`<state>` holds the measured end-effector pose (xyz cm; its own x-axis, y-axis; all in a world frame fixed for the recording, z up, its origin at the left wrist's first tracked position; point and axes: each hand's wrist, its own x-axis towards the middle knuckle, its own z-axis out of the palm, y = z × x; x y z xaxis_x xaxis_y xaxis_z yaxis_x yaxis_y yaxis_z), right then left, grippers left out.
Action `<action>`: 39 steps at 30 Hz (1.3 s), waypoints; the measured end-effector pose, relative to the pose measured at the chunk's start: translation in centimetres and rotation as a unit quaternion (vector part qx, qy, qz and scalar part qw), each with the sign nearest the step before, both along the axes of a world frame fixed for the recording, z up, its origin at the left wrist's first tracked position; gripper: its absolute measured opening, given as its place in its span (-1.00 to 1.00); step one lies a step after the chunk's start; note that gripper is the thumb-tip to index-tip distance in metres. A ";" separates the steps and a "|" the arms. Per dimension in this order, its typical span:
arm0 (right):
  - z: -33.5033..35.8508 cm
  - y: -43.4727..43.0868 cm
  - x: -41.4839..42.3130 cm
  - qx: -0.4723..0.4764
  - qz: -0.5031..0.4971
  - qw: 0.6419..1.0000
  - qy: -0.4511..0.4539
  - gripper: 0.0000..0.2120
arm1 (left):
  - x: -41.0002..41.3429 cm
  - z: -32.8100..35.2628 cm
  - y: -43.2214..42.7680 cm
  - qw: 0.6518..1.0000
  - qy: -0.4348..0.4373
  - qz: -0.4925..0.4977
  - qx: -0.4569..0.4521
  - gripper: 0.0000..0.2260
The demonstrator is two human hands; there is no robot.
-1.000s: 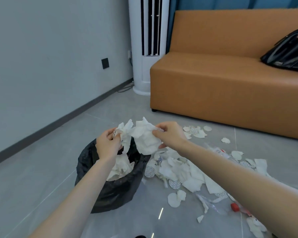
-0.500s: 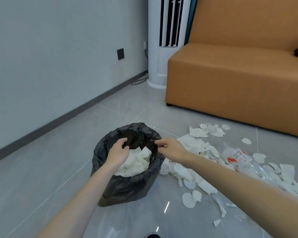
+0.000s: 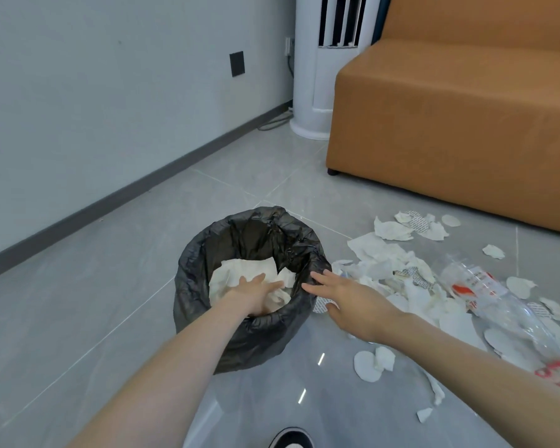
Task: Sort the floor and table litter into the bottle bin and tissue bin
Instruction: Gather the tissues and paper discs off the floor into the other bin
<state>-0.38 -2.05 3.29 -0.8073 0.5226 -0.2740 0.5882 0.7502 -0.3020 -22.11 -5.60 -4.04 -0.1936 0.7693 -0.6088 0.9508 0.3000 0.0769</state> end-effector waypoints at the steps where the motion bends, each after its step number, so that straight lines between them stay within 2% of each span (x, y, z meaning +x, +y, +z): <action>1: -0.2 0.1 0.1 0.000 -0.004 1.000 0.007 -0.46 | -0.1 -0.4 0.2 1.000 0.007 -0.010 -0.013 -0.43; 8: -0.1 0.1 -0.1 0.001 0.000 1.000 0.025 -0.46 | -0.5 -2.5 0.4 0.997 0.011 -0.018 -0.075 -0.44; 14: 0.0 0.0 0.2 -0.020 -0.014 0.999 0.031 -0.45 | -0.3 -1.9 0.2 0.999 -0.008 0.039 -0.001 -0.43; 19: 0.2 0.2 2.3 0.000 -0.084 0.995 0.058 -0.49 | 0.8 1.6 0.2 0.977 -0.072 0.135 0.146 -0.46; 22: 1.0 0.5 4.4 0.016 -0.142 0.987 0.075 -0.54 | 2.5 5.3 0.3 0.951 -0.062 0.175 0.248 -0.57; 25: 1.5 0.6 7.0 0.030 -0.199 0.976 0.080 -0.60 | 4.7 8.8 0.8 0.916 -0.050 0.190 0.349 -0.61; 30: 0.9 0.9 11.8 0.038 -0.278 0.958 0.061 -0.63 | 9.0 11.6 2.3 0.873 -0.105 0.159 0.449 -0.65; 35: -0.9 1.4 16.2 0.006 -0.351 0.935 0.048 -0.63 | 13.7 10.7 4.1 0.881 -0.148 0.111 0.436 -0.65; 39: -3.4 1.9 19.0 -0.027 -0.383 0.922 0.047 -0.63 | 17.1 7.2 5.5 0.910 -0.167 0.073 0.371 -0.63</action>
